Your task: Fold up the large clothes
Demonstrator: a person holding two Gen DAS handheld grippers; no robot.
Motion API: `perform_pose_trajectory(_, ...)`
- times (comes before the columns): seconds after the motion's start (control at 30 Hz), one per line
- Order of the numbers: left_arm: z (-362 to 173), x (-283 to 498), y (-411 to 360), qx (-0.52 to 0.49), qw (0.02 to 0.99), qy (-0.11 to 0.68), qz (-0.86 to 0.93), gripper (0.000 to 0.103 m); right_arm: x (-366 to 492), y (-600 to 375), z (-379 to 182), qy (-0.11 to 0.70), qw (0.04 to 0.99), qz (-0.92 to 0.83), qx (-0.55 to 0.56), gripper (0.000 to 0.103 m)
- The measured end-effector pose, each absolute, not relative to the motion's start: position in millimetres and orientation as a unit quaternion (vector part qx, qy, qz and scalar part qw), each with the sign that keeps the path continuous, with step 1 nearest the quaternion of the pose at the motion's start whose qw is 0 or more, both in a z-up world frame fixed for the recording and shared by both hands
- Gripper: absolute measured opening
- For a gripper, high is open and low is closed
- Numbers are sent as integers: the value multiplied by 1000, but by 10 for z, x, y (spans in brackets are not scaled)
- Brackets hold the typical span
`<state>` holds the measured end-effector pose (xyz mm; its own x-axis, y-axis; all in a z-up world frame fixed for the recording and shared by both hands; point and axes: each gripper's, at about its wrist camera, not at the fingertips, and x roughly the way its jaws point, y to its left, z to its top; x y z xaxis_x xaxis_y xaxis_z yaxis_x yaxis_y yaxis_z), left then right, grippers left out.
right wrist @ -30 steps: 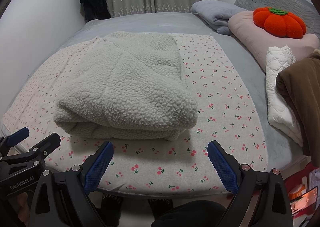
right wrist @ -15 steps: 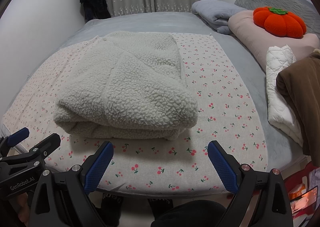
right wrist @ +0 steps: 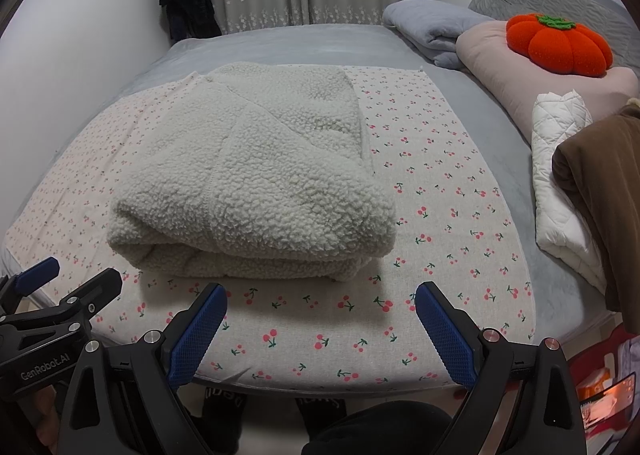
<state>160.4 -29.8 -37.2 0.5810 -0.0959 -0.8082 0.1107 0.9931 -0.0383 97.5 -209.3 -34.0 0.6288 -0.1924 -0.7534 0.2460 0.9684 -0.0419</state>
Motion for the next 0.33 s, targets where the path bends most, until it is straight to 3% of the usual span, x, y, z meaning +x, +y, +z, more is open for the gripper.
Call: perform_pose_trajectory(0.33, -363, 1728, -204, 8, 888, 456, -65, 101, 980, -2074, -340, 413, 902, -119, 34, 97)
